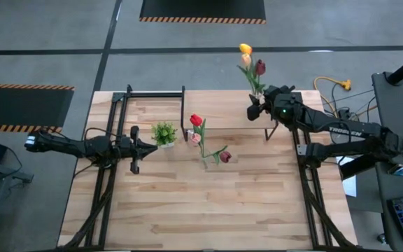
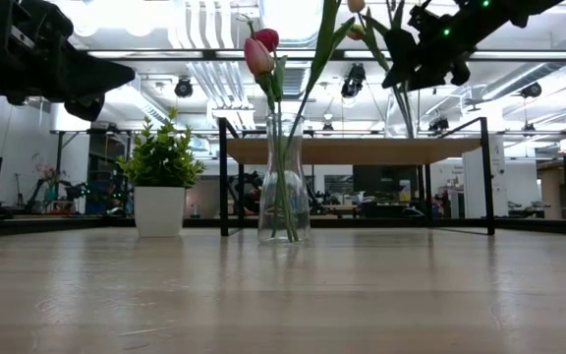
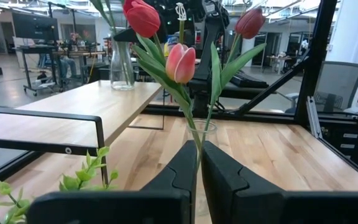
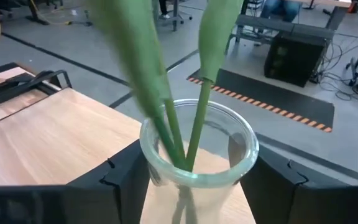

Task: Pick and place flowers into a vace then onto a shelf
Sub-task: Put the right flower vase on the shelf, then put the flower vase on the shelf

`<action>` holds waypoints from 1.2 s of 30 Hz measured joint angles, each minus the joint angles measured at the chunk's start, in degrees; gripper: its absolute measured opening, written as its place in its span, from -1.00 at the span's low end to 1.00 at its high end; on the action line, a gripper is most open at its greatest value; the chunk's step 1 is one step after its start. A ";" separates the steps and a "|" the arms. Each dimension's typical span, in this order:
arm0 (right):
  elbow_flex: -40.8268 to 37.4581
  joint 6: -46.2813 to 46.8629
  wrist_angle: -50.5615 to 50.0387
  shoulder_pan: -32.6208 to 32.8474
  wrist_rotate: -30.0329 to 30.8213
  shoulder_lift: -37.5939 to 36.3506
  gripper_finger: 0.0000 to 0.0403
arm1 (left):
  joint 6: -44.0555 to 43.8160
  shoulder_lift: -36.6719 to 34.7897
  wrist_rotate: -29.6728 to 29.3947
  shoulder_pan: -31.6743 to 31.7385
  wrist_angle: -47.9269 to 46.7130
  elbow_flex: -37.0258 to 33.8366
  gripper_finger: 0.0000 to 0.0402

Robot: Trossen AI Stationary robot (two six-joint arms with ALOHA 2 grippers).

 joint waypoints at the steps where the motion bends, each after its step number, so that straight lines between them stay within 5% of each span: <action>1: 0.00 0.03 -0.16 0.00 0.00 -0.14 0.08 | 0.00 0.00 0.00 0.00 0.00 0.00 -0.97; 13: 0.96 -4.24 -2.97 0.11 -4.53 -9.45 0.62 | 0.00 0.02 0.00 0.00 -2.97 0.00 -0.97; 19: -0.07 -2.60 -8.30 2.78 -17.29 -17.43 0.72 | 0.00 -0.02 0.00 0.01 -2.92 0.46 -0.97; 22: -2.06 -2.24 -8.45 7.12 -22.45 -19.42 0.72 | 0.00 0.00 0.00 0.00 -2.97 0.46 -0.97; 29: -9.52 -1.61 -4.22 22.28 -22.49 -19.75 0.65 | -0.02 0.00 -0.01 0.00 -2.97 0.45 -0.97; 36: -20.52 -7.66 14.37 35.70 -15.45 -14.11 0.63 | -0.01 0.00 0.00 0.01 -2.97 0.44 -0.97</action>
